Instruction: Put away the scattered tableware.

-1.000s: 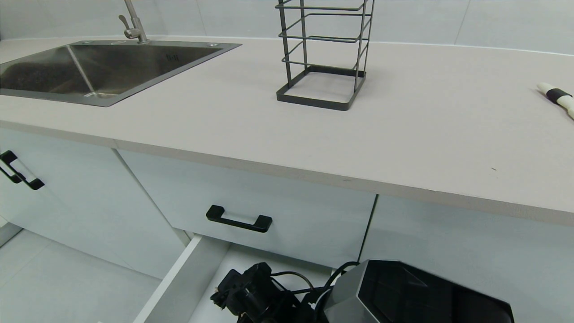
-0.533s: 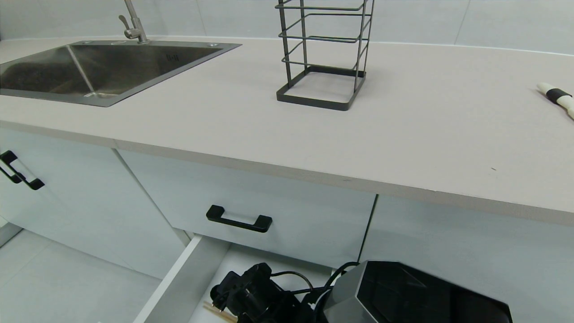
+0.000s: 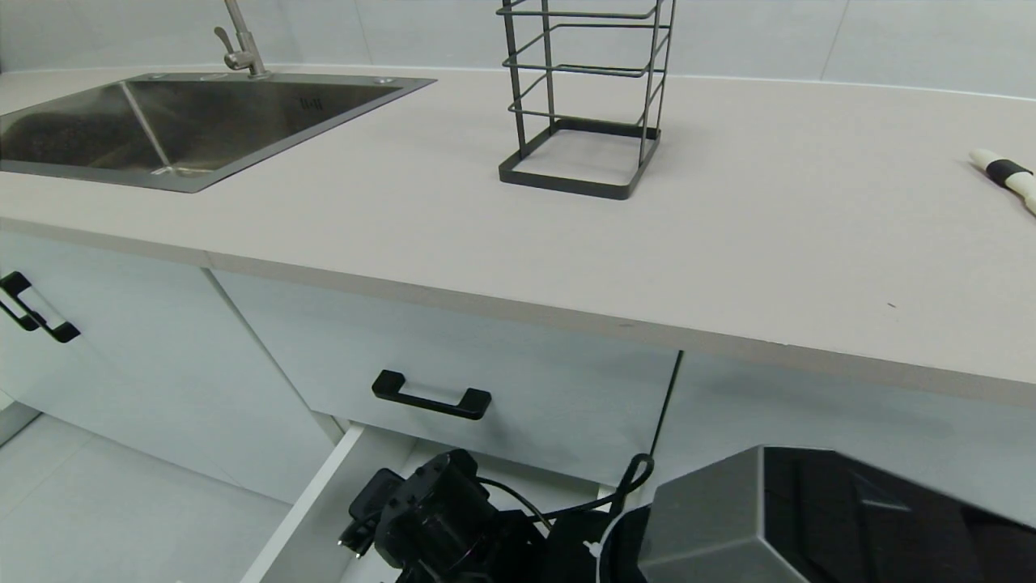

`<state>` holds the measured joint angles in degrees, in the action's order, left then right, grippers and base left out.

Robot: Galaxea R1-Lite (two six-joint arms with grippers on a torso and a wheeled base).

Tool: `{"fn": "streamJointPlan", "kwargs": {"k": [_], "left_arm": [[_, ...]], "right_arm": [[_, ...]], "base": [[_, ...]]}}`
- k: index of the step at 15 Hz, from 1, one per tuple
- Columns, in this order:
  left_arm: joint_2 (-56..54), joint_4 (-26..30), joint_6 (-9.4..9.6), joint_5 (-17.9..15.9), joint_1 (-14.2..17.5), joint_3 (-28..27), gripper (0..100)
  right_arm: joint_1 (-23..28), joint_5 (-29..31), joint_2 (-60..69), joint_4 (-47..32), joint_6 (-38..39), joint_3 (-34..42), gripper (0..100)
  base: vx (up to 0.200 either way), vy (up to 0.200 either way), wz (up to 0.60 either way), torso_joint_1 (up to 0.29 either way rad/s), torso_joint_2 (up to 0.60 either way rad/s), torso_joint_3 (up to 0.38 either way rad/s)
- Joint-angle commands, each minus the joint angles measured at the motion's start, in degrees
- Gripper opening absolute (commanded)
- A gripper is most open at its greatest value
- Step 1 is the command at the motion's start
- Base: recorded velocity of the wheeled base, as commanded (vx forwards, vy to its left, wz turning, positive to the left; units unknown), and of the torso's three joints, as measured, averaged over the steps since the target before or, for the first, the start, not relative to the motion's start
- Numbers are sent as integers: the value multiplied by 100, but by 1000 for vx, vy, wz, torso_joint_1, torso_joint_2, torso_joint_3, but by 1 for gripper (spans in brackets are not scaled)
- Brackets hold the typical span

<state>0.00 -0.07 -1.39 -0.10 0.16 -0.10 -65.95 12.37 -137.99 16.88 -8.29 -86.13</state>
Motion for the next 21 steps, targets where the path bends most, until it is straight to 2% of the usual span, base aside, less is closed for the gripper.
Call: {"fn": "streamJointPlan", "kwargs": {"k": [1,8,10,16,18,20,21], "left_arm": [[0,-1,-10,1,2,1,100],[0,-1,-2,1,2,1,100],[0,-1,-2,1,2,1,100],[0,-1,-2,1,2,1,100],[0,-1,-2,1,2,1,100],[0,-1,-2,1,2,1,100],[0,-1,-2,1,2,1,100]], "right_arm": [[-164,11,597,25,12,140,100],[-234,28,1248,113,99,536,100],[-269,55,1591,140,99,931,100],[-419,151,2258,869,187,1933,100],[-471,151,2557,1581,170,2715,100],[-480,125,2997,1959,161,3497,100],[-489,99,3348,2144,161,4157,100]], "base": [[0,0,0,0,0,0],[0,0,0,0,0,0],[0,0,0,0,0,0],[0,0,0,0,0,0],[0,0,0,0,0,0],[0,0,0,0,0,0],[0,0,0,0,0,0]]}}
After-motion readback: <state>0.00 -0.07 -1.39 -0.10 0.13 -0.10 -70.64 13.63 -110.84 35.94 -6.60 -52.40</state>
